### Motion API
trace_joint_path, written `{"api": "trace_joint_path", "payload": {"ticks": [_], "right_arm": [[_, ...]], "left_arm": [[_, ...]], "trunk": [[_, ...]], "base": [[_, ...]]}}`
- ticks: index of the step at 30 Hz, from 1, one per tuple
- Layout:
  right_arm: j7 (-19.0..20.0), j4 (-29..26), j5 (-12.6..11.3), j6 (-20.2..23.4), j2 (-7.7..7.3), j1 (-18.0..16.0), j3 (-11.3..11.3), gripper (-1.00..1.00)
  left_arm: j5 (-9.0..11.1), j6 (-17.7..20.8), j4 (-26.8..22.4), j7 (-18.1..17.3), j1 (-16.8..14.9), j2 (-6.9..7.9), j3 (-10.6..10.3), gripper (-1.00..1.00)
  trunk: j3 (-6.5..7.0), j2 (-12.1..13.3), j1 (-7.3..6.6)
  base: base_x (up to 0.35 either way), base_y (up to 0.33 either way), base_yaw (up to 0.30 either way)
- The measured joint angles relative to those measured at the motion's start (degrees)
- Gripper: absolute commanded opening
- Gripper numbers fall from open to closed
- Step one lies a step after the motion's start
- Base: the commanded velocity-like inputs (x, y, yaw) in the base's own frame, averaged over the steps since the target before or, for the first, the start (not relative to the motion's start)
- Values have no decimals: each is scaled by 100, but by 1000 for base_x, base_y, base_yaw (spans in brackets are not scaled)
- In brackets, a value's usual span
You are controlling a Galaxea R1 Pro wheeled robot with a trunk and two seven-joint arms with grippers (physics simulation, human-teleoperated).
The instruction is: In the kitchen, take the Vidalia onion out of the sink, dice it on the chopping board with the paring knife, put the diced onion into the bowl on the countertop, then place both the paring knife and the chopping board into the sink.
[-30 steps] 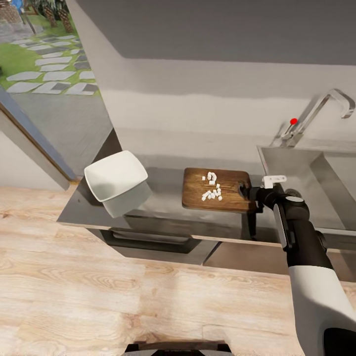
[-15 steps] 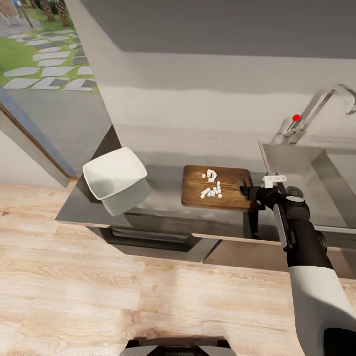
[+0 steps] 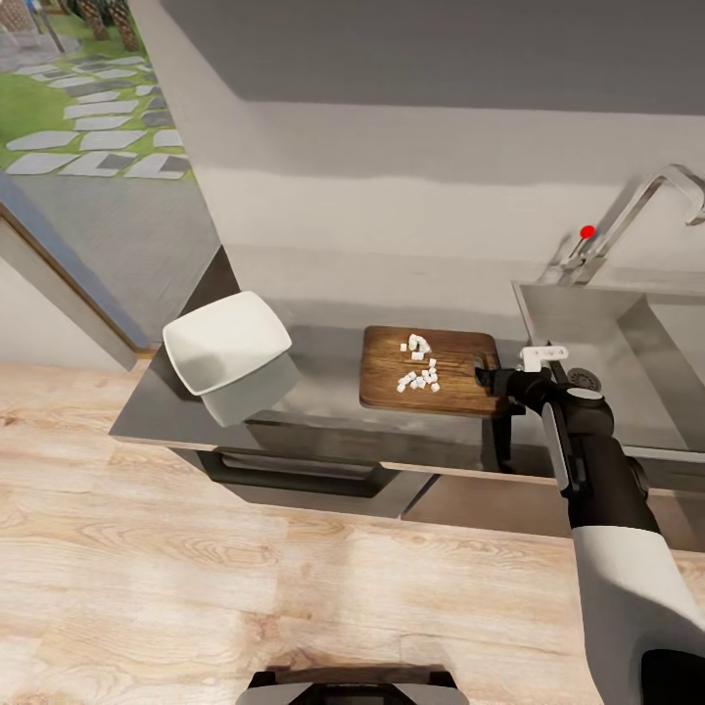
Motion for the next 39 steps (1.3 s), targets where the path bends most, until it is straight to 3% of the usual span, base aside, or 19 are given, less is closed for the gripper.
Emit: {"api": "trace_joint_path", "payload": {"ticks": [12, 18, 39], "right_arm": [[-11, 18, -8, -1, 0, -1, 0, -100], [6, 38, 151, 3, -2, 2, -2, -100], [9, 38, 117, 8, -2, 1, 0, -100]], "left_arm": [[0, -1, 0, 0, 0, 0, 0, 100], [0, 0, -1, 0, 0, -2, 0, 100], [0, 3, 0, 0, 0, -5, 0, 100]], "trunk": [[10, 0, 0], [59, 2, 1], [252, 2, 1]], "base": [[0, 0, 0], [0, 0, 0], [0, 0, 0]]}}
